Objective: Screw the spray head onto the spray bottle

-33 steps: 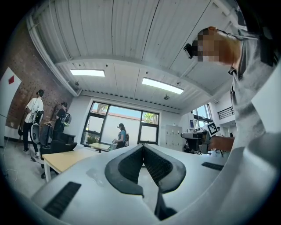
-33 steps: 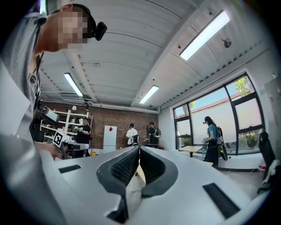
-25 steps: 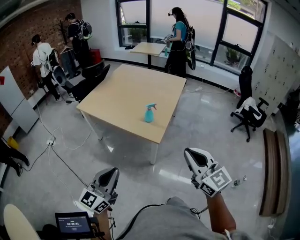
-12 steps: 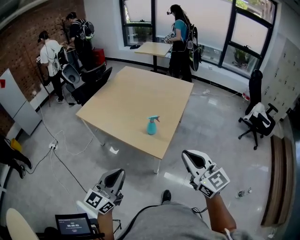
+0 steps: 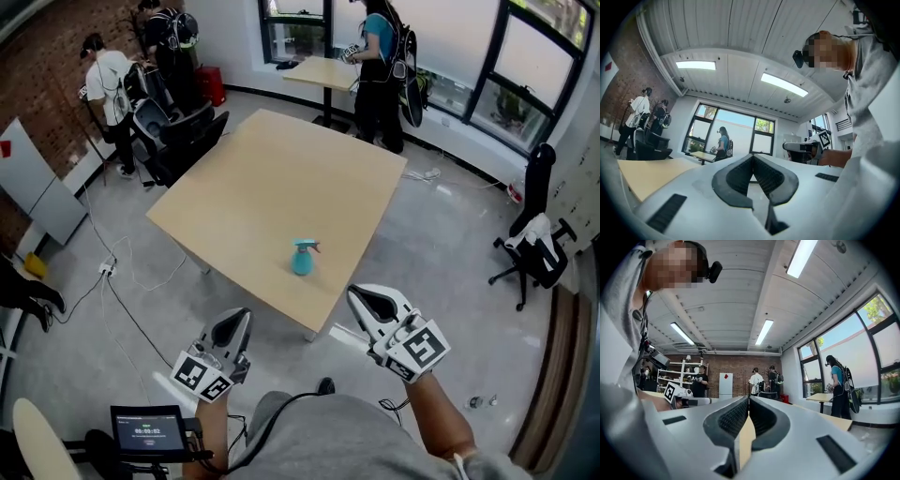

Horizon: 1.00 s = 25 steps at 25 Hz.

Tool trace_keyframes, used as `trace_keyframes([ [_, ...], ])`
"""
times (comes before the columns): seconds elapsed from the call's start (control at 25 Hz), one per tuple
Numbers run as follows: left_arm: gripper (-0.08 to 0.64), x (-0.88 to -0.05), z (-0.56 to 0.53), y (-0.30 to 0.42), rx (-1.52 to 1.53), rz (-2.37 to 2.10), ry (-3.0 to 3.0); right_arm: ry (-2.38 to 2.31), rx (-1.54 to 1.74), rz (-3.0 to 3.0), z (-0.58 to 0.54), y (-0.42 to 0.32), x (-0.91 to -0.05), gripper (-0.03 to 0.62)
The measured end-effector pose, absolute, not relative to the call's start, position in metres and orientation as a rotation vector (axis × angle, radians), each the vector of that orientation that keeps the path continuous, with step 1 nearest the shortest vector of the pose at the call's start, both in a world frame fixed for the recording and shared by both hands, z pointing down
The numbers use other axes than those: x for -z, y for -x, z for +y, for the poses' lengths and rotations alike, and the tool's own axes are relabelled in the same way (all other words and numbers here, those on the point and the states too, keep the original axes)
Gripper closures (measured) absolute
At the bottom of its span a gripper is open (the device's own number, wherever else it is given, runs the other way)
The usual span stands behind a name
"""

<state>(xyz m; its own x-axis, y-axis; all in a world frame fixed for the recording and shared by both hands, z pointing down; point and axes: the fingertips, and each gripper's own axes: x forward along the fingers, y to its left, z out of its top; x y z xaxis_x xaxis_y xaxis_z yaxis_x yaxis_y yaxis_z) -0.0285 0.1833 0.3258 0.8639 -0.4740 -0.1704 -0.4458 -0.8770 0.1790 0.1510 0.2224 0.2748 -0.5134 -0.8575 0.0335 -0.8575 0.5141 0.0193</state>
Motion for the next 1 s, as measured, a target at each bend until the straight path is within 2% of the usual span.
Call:
trace_keyframes([
  [0.6,0.555,-0.348,0.041,-0.046,0.242,-0.462,-2.95,-1.575,-0.086,-2.681,0.091,-0.171,-0.297,0.586],
  [1.0,0.554,-0.436,-0.026,-0.09,0.067,-0.186,-2.904,-1.52,-0.267,-2.608,0.023,-0.163,-0.328,0.584],
])
